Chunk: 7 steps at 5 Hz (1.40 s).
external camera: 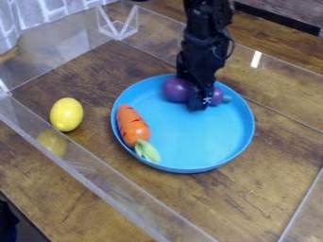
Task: Remove the purple eggplant from the blue tray and put it on the table
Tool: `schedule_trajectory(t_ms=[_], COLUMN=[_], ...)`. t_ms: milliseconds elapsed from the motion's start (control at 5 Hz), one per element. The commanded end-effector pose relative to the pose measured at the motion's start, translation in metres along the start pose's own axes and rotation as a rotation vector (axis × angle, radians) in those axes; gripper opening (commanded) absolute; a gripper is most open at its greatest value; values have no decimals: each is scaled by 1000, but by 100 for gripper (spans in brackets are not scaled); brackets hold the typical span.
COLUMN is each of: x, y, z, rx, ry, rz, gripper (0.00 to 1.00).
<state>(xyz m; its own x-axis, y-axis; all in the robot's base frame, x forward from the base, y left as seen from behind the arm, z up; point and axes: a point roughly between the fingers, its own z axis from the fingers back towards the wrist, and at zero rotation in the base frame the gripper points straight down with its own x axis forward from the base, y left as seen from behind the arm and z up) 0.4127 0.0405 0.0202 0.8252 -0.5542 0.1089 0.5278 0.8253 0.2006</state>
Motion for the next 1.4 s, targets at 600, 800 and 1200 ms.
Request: schedule_trajectory(t_ms=[600,800,1200], x=[7,9,10], y=[-13,-12,-10], z=[-31,-31,-28], rx=[-31,-31,-26], ry=[54,56,65], rz=[-43,-42,-41], gripper=[100,100,0])
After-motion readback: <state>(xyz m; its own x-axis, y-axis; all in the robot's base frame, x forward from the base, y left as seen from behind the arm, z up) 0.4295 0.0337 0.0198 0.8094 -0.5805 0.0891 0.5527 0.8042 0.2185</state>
